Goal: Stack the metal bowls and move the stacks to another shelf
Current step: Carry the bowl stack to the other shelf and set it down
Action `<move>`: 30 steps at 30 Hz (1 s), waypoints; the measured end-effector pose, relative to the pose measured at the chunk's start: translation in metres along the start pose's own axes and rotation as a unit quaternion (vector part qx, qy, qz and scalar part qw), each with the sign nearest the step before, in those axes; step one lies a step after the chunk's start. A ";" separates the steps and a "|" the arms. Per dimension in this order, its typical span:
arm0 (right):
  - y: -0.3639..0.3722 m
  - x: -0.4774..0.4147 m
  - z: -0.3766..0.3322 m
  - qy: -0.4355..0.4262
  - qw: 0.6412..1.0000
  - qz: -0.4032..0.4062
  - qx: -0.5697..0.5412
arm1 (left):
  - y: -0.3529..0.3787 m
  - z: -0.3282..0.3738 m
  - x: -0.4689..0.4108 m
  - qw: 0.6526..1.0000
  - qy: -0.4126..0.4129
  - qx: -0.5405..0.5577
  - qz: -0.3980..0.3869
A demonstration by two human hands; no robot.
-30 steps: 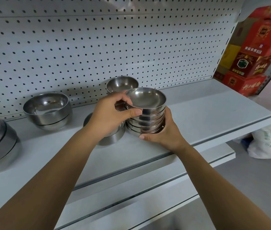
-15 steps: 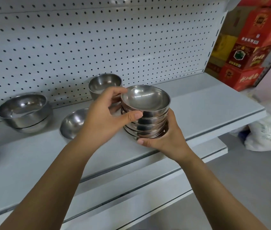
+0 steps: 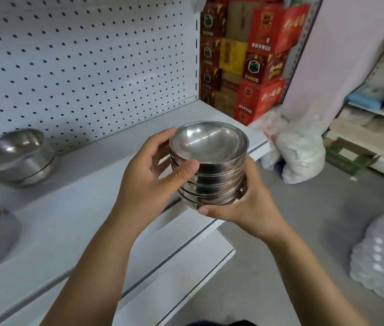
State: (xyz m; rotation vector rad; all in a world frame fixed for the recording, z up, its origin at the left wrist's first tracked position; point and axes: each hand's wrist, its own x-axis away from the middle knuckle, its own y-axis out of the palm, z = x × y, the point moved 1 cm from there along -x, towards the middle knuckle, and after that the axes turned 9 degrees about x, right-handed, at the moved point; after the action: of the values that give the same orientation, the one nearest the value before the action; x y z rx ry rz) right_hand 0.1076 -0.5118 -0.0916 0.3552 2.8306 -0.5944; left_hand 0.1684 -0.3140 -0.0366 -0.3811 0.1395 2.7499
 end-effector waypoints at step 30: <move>-0.360 -0.099 0.167 0.078 0.964 0.248 0.054 | 0.390 -0.075 -0.264 0.966 -0.029 0.121 -0.228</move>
State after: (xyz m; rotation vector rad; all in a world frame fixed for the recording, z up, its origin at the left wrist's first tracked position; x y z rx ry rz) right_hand 0.1292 -0.9200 -0.0832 1.1321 2.6902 -0.6275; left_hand 0.2824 -0.7767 -0.0157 -0.2303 0.3247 2.2546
